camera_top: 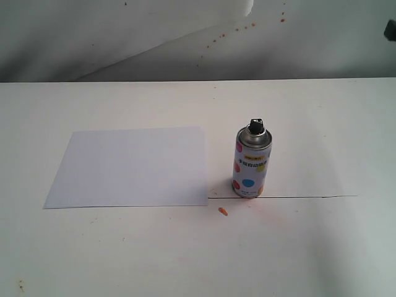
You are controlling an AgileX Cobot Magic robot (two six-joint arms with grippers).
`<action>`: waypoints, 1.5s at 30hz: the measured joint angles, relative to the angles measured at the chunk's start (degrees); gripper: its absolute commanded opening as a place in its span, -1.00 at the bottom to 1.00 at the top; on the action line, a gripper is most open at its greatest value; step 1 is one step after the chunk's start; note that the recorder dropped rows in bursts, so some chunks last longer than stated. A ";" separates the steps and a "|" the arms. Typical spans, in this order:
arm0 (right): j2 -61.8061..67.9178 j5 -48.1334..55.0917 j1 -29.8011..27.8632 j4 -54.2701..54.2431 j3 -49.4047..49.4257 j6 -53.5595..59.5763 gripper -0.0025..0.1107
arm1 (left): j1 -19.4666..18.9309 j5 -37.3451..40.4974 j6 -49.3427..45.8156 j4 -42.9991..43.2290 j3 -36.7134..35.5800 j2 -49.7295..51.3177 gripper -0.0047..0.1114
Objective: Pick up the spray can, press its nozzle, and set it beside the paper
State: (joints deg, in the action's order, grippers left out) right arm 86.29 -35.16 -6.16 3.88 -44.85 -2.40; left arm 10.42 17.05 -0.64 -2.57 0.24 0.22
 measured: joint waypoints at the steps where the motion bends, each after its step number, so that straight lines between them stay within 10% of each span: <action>1: 0.00 -1.83 0.00 0.00 1.66 -0.15 -0.94 | 0.00 0.00 0.00 0.00 0.00 0.00 -0.92; 21: 4.03 -5.13 0.00 2.90 15.73 -0.74 -0.94 | 0.00 0.00 0.00 0.00 0.00 0.00 -0.92; 45: 7.30 -15.92 -1.45 55.47 15.73 -19.68 -0.94 | 0.00 0.00 0.00 0.00 0.00 0.00 -0.92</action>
State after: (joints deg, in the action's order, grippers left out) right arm 93.58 -51.09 -7.61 59.35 -29.11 -22.08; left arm 10.42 17.05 -0.64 -2.57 0.24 0.22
